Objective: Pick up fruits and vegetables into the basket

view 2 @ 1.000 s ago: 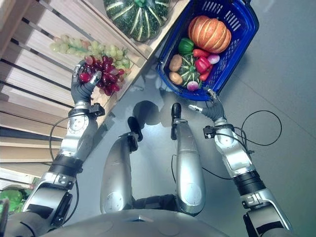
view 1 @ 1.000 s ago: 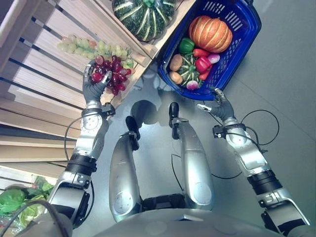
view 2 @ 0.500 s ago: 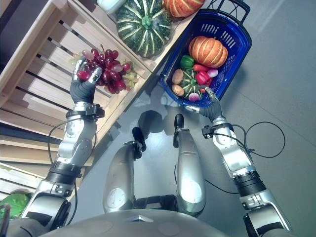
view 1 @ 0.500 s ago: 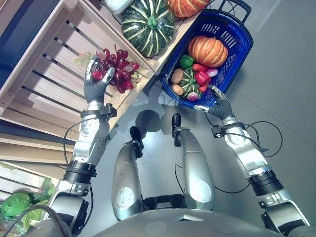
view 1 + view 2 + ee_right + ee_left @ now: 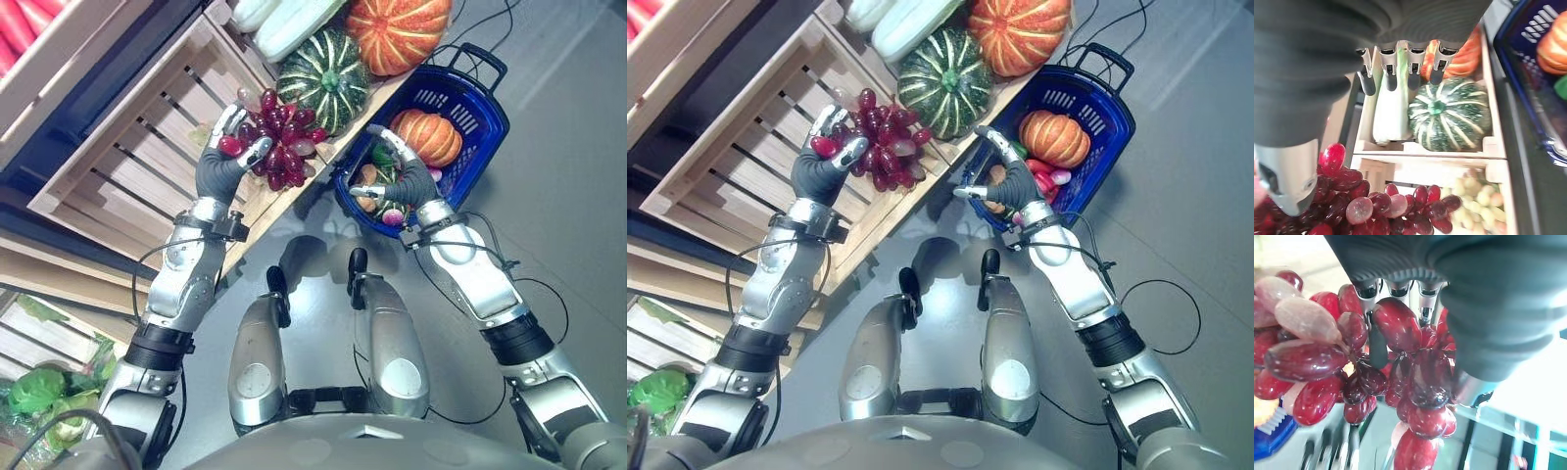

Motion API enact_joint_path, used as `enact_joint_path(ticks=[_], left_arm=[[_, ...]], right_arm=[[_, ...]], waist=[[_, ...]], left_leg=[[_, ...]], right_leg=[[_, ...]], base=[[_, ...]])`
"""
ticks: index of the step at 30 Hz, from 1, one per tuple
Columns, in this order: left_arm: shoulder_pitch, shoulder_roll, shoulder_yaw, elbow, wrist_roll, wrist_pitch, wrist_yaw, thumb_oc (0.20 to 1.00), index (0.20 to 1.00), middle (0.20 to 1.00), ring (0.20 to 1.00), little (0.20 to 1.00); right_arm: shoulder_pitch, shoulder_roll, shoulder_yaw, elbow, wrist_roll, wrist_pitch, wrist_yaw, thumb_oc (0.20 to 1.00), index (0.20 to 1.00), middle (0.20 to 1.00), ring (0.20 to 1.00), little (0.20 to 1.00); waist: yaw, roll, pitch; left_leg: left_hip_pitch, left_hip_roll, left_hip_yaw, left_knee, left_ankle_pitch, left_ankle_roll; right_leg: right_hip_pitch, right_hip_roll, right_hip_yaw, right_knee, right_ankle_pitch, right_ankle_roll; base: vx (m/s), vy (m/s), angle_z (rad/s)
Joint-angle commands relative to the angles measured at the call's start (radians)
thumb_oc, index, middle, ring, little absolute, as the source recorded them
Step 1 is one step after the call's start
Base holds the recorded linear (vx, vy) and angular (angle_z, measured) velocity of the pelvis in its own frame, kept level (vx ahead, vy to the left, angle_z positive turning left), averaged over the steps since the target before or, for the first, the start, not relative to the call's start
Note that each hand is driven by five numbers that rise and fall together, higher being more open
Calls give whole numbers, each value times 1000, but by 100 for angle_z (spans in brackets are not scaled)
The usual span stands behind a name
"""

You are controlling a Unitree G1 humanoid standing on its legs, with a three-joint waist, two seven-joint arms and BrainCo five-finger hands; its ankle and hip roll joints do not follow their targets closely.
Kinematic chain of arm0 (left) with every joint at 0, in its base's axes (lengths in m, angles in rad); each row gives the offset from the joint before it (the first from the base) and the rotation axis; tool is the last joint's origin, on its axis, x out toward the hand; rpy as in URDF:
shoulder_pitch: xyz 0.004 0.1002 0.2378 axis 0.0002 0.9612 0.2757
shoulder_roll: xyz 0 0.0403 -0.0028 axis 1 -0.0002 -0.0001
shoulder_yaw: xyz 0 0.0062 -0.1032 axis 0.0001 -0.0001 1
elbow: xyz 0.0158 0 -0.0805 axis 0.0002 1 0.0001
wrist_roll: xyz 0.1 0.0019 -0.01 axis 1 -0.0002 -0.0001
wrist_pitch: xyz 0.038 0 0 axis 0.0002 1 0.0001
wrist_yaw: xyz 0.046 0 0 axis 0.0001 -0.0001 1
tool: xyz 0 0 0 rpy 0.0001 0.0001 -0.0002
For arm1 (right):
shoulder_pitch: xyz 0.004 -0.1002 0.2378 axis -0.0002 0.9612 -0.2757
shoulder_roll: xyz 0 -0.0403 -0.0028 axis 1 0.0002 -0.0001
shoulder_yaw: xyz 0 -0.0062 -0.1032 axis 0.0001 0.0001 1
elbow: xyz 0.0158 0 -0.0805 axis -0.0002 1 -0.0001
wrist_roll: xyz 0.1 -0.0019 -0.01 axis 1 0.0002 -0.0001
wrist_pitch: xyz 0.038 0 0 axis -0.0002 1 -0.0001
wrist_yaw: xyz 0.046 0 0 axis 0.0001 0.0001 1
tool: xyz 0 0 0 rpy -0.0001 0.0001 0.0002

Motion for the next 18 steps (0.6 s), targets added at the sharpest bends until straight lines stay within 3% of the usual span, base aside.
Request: enact_joint_path(ticks=[1, 13, 18], left_arm=[[-18, -14, -41, -132, -36, -38, -58, 200, 200, 200, 200, 200], [-35, -20, -92, -153, -21, -31, -136, 200, 200, 200, 200, 200], [-55, -29, -126, -157, -36, -24, -151, 200, 200, 200, 200, 200]], right_arm=[[-21, 41, 19, -88, -5, -92, -24, 1000, 1000, 1000, 1000, 1000], [-45, 93, 99, -38, 121, 36, -26, 1000, 1000, 1000, 1000, 1000], [-52, 119, 144, 7, 176, 42, -3, 1000, 1000, 1000, 1000, 1000]], waist=[[-3, 21, -115], [16, 14, -174], [20, 10, -177]], left_leg=[[11, -50, 24, -10, -23, 74], [77, -49, 11, -48, -25, 67], [87, -48, 9, -51, -27, 68]], right_leg=[[108, -39, -18, -38, -53, 78], [189, -52, -30, -102, -37, 86], [204, -54, -35, -113, -35, 86]], base=[[43, -5, 2], [47, -15, 3], [11, -3, 2]])
